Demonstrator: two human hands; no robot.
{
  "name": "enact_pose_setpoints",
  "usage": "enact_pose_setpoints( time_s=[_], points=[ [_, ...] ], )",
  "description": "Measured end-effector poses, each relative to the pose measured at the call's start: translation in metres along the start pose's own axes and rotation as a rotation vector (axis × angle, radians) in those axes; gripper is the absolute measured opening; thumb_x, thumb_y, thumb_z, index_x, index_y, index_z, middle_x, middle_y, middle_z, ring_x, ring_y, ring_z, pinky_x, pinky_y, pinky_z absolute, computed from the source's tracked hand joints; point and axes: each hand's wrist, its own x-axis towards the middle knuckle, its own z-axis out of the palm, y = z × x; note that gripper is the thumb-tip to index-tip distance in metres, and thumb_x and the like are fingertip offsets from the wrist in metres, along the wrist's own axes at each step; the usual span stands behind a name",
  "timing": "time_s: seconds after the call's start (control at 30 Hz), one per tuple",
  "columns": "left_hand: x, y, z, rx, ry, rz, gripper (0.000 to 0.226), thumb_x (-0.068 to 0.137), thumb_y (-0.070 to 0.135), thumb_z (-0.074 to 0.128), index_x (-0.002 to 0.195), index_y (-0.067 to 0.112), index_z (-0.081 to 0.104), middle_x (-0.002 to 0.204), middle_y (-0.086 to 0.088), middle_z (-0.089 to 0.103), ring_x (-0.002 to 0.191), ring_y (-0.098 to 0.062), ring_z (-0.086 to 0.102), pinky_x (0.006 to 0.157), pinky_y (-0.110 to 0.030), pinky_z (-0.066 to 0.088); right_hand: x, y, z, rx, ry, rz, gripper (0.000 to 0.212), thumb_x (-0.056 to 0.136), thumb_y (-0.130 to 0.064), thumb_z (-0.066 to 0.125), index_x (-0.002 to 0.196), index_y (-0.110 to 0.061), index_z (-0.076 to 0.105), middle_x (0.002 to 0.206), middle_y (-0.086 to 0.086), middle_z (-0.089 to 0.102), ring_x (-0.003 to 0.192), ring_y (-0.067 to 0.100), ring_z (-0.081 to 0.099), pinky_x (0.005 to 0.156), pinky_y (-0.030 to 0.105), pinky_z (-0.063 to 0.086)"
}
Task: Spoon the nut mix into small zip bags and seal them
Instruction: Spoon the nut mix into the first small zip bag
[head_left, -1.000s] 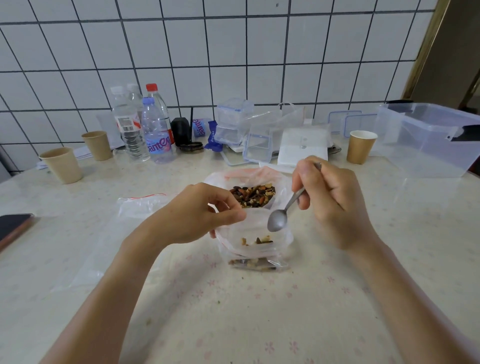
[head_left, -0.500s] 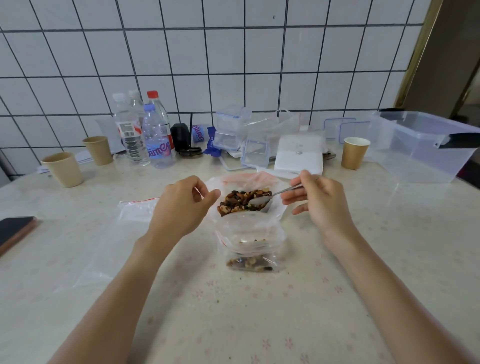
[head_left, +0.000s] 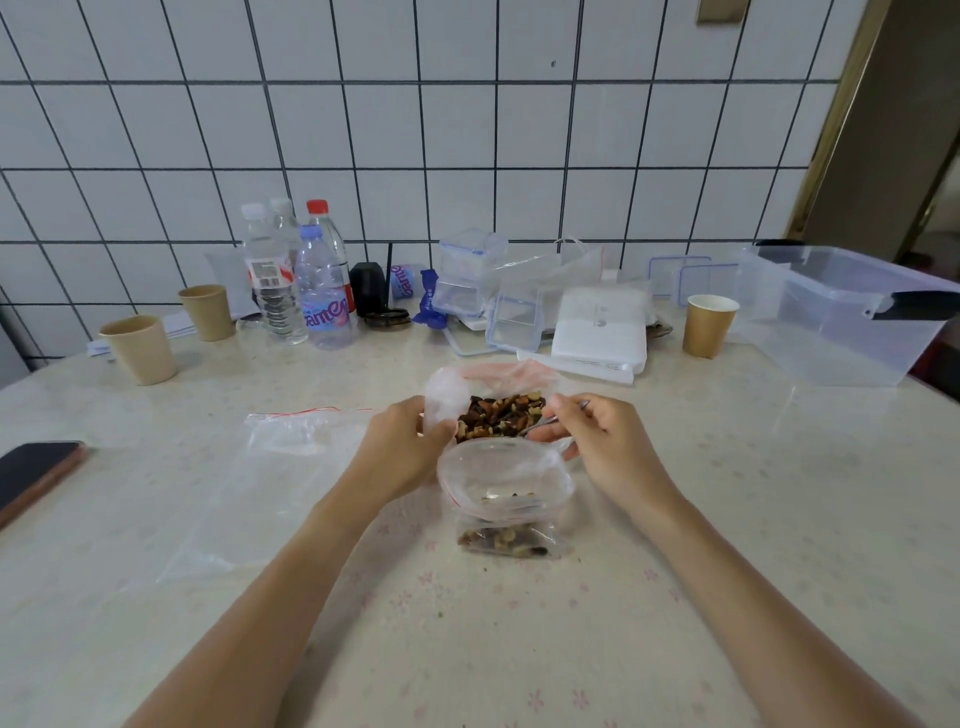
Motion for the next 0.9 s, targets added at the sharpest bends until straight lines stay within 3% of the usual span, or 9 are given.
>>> enact_pose_setpoints(
  time_s=[0.07, 0.13, 0.23, 0.3, 0.53, 0.63, 0.73, 0.9],
  points=[
    [-0.0016, 0.0029, 0.0004, 0.019, 0.022, 0.04, 0.025, 0.102, 0.03, 0.058, 0.113, 0.01, 0.069, 0.109, -0.009, 0.072, 0.1, -0.028, 0.065, 0.091, -0.045, 0.054, -0.0011, 0.0, 0.0042, 0.058, -0.03, 0.053, 0.028, 0.107, -0.027, 0.053, 0.105, -0.008, 0.074, 0.09, 0.0, 0.081, 0.088, 0.02, 0.076, 0.065, 0.019, 0.057],
    [-0.0016, 0.0041, 0.0002, -0.034, 0.041, 0.042, 0.023, 0.103, 0.028, 0.059, 0.113, 0.011, 0.069, 0.108, -0.007, 0.072, 0.099, -0.026, 0.066, 0.088, -0.042, 0.056, -0.0013, -0.0007, 0.0056, 0.112, -0.036, 0.108, 0.03, 0.108, -0.028, 0.053, 0.108, -0.006, 0.074, 0.093, 0.002, 0.081, 0.09, 0.026, 0.076, 0.07, 0.023, 0.06],
    [-0.0012, 0.0037, 0.0005, -0.202, 0.052, -0.002, 0.013, 0.102, 0.025, 0.061, 0.103, 0.015, 0.07, 0.099, -0.005, 0.074, 0.078, -0.019, 0.072, 0.056, -0.024, 0.056, -0.002, -0.0012, 0.0051, 0.188, -0.026, 0.158, 0.029, 0.108, -0.028, 0.053, 0.108, -0.008, 0.074, 0.092, 0.001, 0.082, 0.09, 0.02, 0.077, 0.068, 0.021, 0.059],
    [-0.0001, 0.0027, 0.0013, -0.25, 0.062, -0.008, 0.011, 0.102, 0.024, 0.062, 0.101, 0.016, 0.07, 0.096, -0.004, 0.074, 0.073, -0.018, 0.072, 0.048, -0.017, 0.051, -0.0023, -0.0015, 0.005, 0.215, -0.019, 0.187, 0.029, 0.108, -0.028, 0.052, 0.108, -0.009, 0.073, 0.091, 0.001, 0.082, 0.087, 0.017, 0.077, 0.065, 0.019, 0.057],
    [0.0045, 0.0005, 0.0028, -0.284, 0.098, -0.002, 0.01, 0.102, 0.025, 0.061, 0.108, 0.022, 0.069, 0.099, 0.006, 0.074, 0.077, -0.018, 0.072, 0.051, -0.021, 0.055, -0.0016, -0.0016, 0.0044, 0.317, 0.05, 0.235, 0.029, 0.109, -0.023, 0.051, 0.105, -0.005, 0.073, 0.086, 0.005, 0.081, 0.085, 0.017, 0.078, 0.059, 0.022, 0.057],
    [0.0051, 0.0008, 0.0049, -0.279, 0.094, -0.002, 0.014, 0.103, 0.028, 0.061, 0.113, 0.021, 0.068, 0.103, 0.006, 0.072, 0.078, -0.015, 0.07, 0.047, -0.015, 0.051, -0.0034, -0.0009, 0.0067, 0.347, 0.03, 0.263, 0.028, 0.108, -0.022, 0.051, 0.106, -0.005, 0.073, 0.088, 0.006, 0.081, 0.081, 0.015, 0.078, 0.056, 0.019, 0.054],
    [0.0048, 0.0013, 0.0061, -0.279, 0.092, -0.001, 0.019, 0.103, 0.03, 0.061, 0.118, 0.021, 0.068, 0.107, 0.006, 0.072, 0.08, -0.011, 0.069, 0.045, -0.009, 0.046, -0.0033, -0.0009, 0.0078, 0.362, 0.012, 0.285, 0.028, 0.109, -0.022, 0.05, 0.108, -0.006, 0.072, 0.091, 0.005, 0.082, 0.081, 0.016, 0.078, 0.057, 0.022, 0.057],
    [0.005, 0.0029, 0.0057, -0.292, 0.099, -0.02, 0.025, 0.103, 0.033, 0.061, 0.125, 0.023, 0.066, 0.111, 0.007, 0.072, 0.083, -0.01, 0.07, 0.049, -0.013, 0.047, -0.003, -0.0014, 0.0067, 0.396, 0.0, 0.32, 0.028, 0.109, -0.022, 0.048, 0.11, -0.007, 0.071, 0.095, 0.006, 0.081, 0.084, 0.016, 0.078, 0.061, 0.024, 0.057]
  ],
)
